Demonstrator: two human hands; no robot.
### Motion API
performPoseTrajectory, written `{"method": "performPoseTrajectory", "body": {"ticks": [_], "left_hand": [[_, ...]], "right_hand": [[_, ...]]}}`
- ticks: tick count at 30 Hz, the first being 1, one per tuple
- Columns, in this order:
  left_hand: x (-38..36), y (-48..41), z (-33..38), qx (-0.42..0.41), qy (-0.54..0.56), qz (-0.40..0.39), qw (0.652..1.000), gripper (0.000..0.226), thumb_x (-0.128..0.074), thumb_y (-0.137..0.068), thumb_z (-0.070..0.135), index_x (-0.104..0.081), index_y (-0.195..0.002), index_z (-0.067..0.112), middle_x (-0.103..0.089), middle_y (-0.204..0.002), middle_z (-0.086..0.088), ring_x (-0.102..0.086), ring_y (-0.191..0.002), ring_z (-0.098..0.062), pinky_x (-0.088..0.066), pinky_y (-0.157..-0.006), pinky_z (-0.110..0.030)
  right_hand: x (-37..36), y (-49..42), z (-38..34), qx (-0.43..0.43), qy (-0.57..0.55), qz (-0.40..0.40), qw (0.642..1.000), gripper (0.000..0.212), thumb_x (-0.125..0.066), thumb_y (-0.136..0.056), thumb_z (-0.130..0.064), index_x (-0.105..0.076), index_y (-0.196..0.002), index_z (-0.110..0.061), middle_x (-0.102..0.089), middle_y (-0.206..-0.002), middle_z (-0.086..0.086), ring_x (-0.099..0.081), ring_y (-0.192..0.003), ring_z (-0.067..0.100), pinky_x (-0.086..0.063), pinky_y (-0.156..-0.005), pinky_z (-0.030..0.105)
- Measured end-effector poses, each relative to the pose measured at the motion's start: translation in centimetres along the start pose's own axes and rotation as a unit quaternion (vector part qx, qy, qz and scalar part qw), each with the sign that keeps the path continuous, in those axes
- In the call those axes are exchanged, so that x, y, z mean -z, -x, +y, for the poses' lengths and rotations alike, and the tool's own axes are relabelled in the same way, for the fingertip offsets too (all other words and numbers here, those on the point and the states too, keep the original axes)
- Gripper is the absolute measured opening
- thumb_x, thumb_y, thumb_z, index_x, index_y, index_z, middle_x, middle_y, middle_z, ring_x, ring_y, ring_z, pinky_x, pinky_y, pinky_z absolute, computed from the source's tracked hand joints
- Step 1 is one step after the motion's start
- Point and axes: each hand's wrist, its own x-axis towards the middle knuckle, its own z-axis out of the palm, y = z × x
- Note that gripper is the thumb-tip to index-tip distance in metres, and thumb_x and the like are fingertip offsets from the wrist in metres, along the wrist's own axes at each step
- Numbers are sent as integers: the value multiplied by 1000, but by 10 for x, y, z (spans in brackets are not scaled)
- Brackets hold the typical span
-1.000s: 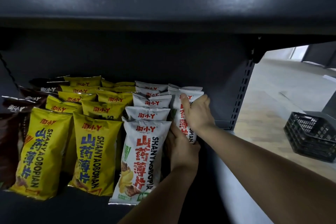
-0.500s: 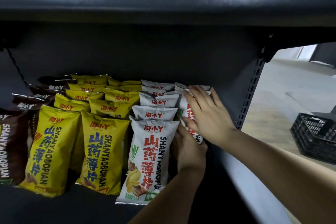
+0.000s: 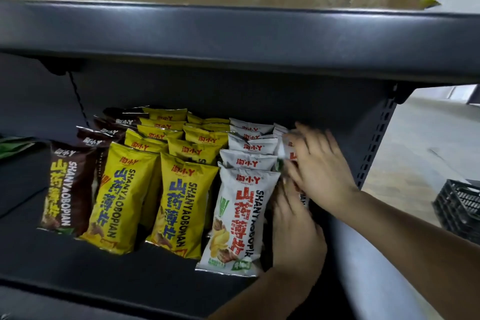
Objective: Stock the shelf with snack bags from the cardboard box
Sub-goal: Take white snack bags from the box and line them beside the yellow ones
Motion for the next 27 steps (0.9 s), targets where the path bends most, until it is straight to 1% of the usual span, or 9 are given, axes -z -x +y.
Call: {"method": "performPoseTrajectory", "body": {"ticks": [2,4,7,10,13,16,19,23,27], "left_hand": [[18,18,2,-49,3,-7,999,71,-35,-74,16,-22,-144,12,-40,-145,-4,-39,-135,-14,-28,-111,-24],[30,27,-7,-114,-45,14,992,65,-34,-66,22,-43,-129,14,-61,-122,0,-59,-114,-14,-48,-94,-25],[57,35,-23,-253,-68,55,963,47,-42,-72,16,-58,-116,11,-61,-120,-8,-55,-118,-25,-46,-99,-36],[77,37,-41,-322,-138,127,928,40,-48,-78,16,-56,-117,12,-56,-130,-10,-44,-130,-29,-35,-108,-44],[88,36,-61,-266,-226,145,926,59,-54,-81,28,-40,-134,7,-45,-140,-15,-36,-135,-31,-36,-105,-52],[96,31,-78,-163,-282,99,940,99,-62,-71,62,-29,-139,-3,-41,-142,-25,-39,-133,-37,-39,-104,-51],[94,26,-88,-145,-300,70,940,100,-44,-77,71,-29,-137,-7,-41,-141,-28,-44,-130,-37,-41,-106,-46],[91,17,-93,-143,-271,54,950,100,-40,-79,69,-21,-141,-7,-42,-140,-27,-45,-129,-35,-46,-100,-44],[89,14,-99,-155,-253,69,952,102,-38,-80,70,-12,-143,-6,-42,-140,-27,-45,-130,-35,-46,-101,-43]], "right_hand": [[11,-1,-4,-18,-46,3,999,45,-39,-86,-32,-61,-114,-6,-56,-127,16,-57,-107,36,-49,-90,45],[21,-2,-9,-31,-104,-3,994,45,-33,-87,-31,-63,-109,-6,-58,-120,15,-58,-100,36,-53,-80,43],[36,-6,-19,-46,-193,-6,980,41,-35,-92,-32,-63,-109,-7,-57,-116,11,-57,-103,31,-50,-84,42],[48,-6,-34,-26,-254,-31,966,40,-47,-93,-35,-57,-123,-11,-53,-127,6,-49,-119,23,-41,-100,37],[55,-4,-53,22,-236,-88,967,65,-38,-87,-54,-43,-140,-17,-42,-141,0,-35,-133,17,-29,-109,31],[57,-5,-68,28,-229,-131,964,81,-27,-82,-69,-32,-146,-20,-34,-149,-5,-27,-138,14,-25,-111,31],[58,-2,-77,54,-203,-125,970,85,-18,-79,-72,-32,-146,-22,-34,-149,-6,-26,-139,12,-25,-111,32],[53,17,-80,112,-146,-56,981,69,-37,-87,-62,-46,-139,-17,-49,-140,-1,-42,-131,17,-37,-108,38],[42,29,-77,132,-105,-60,984,71,-36,-90,-62,-39,-143,-15,-46,-144,1,-41,-135,17,-27,-111,40]]}}
